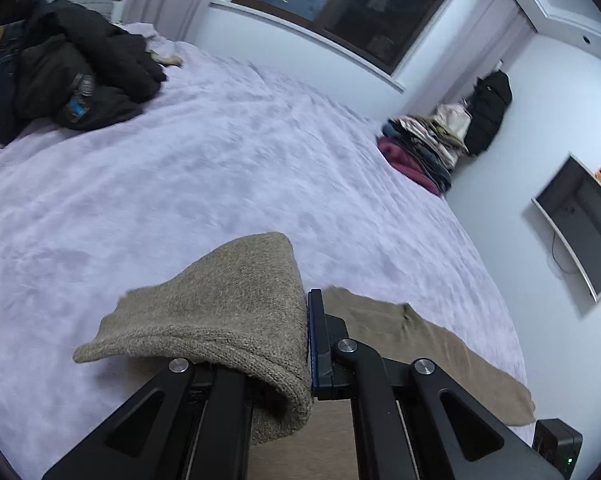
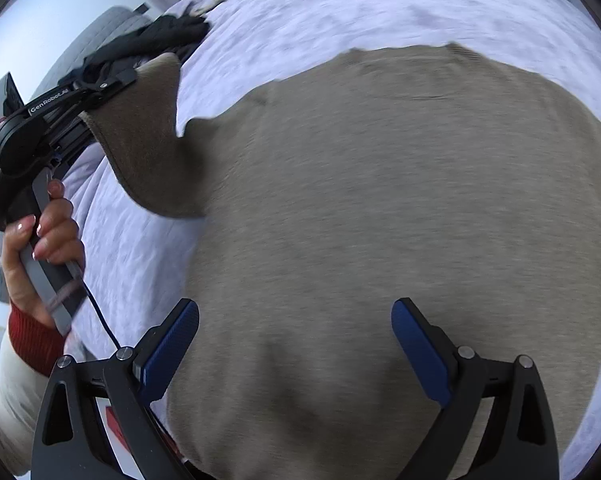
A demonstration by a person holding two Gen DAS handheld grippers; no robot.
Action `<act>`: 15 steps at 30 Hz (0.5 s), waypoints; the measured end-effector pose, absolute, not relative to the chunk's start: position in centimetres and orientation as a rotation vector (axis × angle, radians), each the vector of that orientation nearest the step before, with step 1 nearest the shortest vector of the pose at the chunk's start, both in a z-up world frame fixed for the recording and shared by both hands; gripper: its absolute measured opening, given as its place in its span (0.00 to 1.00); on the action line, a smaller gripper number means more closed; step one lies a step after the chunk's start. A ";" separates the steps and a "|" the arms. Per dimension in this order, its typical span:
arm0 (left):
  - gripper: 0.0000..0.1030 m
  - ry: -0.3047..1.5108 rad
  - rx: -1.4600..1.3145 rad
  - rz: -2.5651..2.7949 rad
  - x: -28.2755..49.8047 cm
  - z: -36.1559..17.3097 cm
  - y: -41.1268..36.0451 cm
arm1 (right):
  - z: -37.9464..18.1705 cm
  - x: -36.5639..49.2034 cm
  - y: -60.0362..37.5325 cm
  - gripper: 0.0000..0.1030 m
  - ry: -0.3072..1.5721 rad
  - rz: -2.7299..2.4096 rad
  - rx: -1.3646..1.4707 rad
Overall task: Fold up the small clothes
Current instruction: 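Lift the sleeve and lay it across the sweater body, open left tool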
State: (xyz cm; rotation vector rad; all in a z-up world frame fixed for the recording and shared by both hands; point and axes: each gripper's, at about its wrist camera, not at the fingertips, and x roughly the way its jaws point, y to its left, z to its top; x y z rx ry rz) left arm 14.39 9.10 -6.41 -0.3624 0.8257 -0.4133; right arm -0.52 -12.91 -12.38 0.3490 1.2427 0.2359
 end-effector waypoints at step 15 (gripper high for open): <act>0.99 0.985 0.019 -0.195 10.5 -12.8 -1.5 | -13.5 -1.1 -24.0 0.95 1.235 0.015 0.415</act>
